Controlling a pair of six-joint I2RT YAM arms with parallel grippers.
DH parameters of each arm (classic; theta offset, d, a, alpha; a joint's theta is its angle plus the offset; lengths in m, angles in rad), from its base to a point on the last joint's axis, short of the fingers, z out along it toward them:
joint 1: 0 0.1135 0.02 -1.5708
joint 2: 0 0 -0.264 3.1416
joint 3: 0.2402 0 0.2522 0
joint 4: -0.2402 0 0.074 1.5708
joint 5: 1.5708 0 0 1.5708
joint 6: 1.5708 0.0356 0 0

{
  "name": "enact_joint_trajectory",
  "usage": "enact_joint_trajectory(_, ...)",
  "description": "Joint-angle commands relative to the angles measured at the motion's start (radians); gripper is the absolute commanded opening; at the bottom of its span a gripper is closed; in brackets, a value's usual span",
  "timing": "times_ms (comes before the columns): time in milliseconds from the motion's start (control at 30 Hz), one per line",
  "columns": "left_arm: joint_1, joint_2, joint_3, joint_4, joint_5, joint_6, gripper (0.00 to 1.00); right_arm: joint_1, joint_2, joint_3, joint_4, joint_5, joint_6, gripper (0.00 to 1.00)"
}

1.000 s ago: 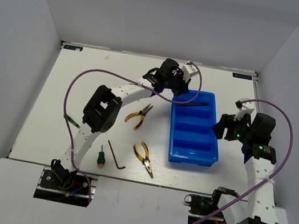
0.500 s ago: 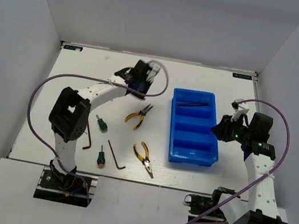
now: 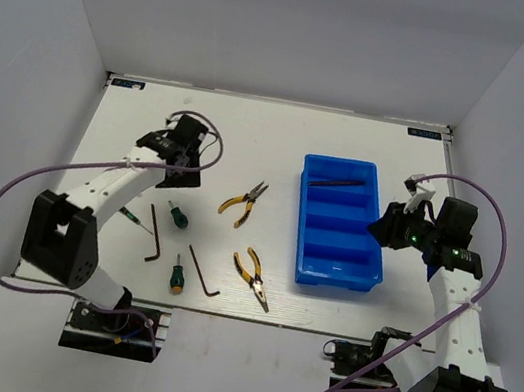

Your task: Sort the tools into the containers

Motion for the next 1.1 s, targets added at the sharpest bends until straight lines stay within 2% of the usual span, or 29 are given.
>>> enact_joint_trajectory(0,0.036,-0.048,-0.091,-0.114,-0.076,-0.204,0.66,-0.004,-0.013,0.028,0.002,-0.026,-0.016,0.41)
enact_joint_trajectory(67,0.073,-0.098,-0.164,-0.07,-0.067,-0.22,0.63,-0.004,-0.018,0.026,-0.001,-0.028,-0.017,0.41)
enact_joint_trajectory(167,0.151,-0.089,-0.214,-0.013,0.014,-0.196,0.4,-0.006,-0.024,0.026,0.002,-0.029,-0.017,0.39)
enact_joint_trajectory(200,0.171,-0.053,-0.214,-0.001,0.037,-0.187,0.27,-0.004,-0.024,0.025,-0.001,-0.034,-0.016,0.36)
enact_joint_trajectory(233,0.203,-0.032,-0.214,0.011,0.068,-0.177,0.23,-0.006,-0.024,0.026,-0.002,-0.042,-0.017,0.25)
enact_joint_trajectory(267,0.214,-0.012,-0.187,0.012,0.068,-0.177,0.22,-0.004,-0.022,0.025,-0.002,-0.046,-0.019,0.2)
enact_joint_trajectory(333,0.223,0.002,-0.175,0.012,0.083,-0.177,0.22,-0.006,-0.021,0.026,-0.005,-0.059,-0.017,0.15)
enact_joint_trajectory(433,0.243,0.002,-0.175,0.035,0.094,-0.168,0.29,-0.004,-0.025,0.024,-0.002,-0.062,-0.016,0.15)
enact_joint_trajectory(567,0.265,0.025,-0.213,0.048,0.109,-0.127,0.34,-0.004,-0.031,0.025,0.001,-0.059,-0.016,0.15)
enact_joint_trajectory(1067,0.292,0.123,-0.233,0.073,0.155,-0.117,0.35,-0.006,-0.039,0.026,0.005,-0.043,-0.009,0.16)
